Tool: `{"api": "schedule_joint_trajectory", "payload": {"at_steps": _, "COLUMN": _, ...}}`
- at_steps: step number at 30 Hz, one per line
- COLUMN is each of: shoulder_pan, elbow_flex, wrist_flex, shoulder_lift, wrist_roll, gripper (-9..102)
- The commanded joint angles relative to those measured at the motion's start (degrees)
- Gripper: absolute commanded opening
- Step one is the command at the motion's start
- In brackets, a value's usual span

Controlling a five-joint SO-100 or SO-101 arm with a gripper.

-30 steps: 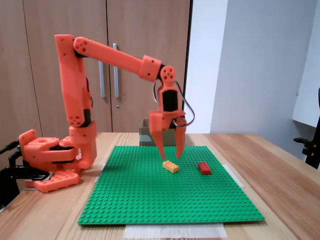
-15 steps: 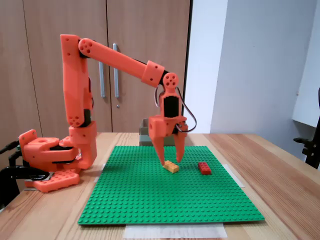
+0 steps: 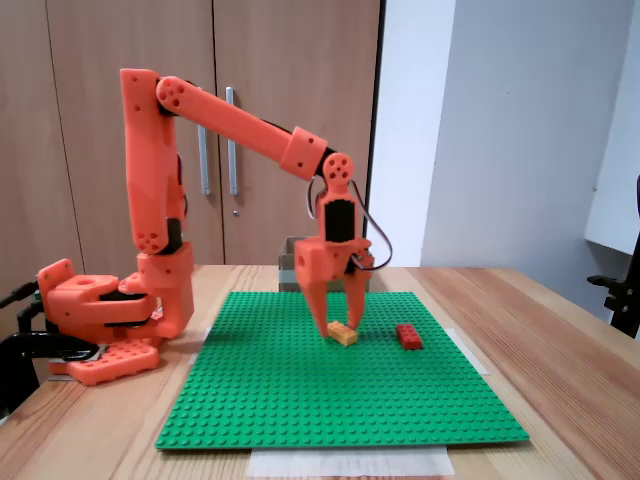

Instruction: Pick the yellow lego block and put it in the box.

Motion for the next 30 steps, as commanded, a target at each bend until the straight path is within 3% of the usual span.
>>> {"api": "schedule_joint_trajectory", "payload": {"at_steps": 1, "shoulder_pan": 0.3, "elbow_flex": 0.0, "wrist_flex": -1.1, "shoulder_lift": 0.4, "wrist_roll": -0.4, "gripper": 19}}
{"api": "schedule_joint_trajectory", "payload": {"at_steps": 21, "shoulder_pan": -0.6, "elbow_flex": 0.6, "wrist_flex": -4.3, "shoulder_lift": 2.2, "wrist_roll": 1.1, "gripper": 3}}
{"api": "schedule_joint_trajectory", "payload": {"at_steps": 30, "shoulder_pan": -6.8, "elbow_flex": -10.2, "wrist_flex": 5.1, "shoulder_lift": 10.6, "wrist_roll": 6.9, "gripper": 1}}
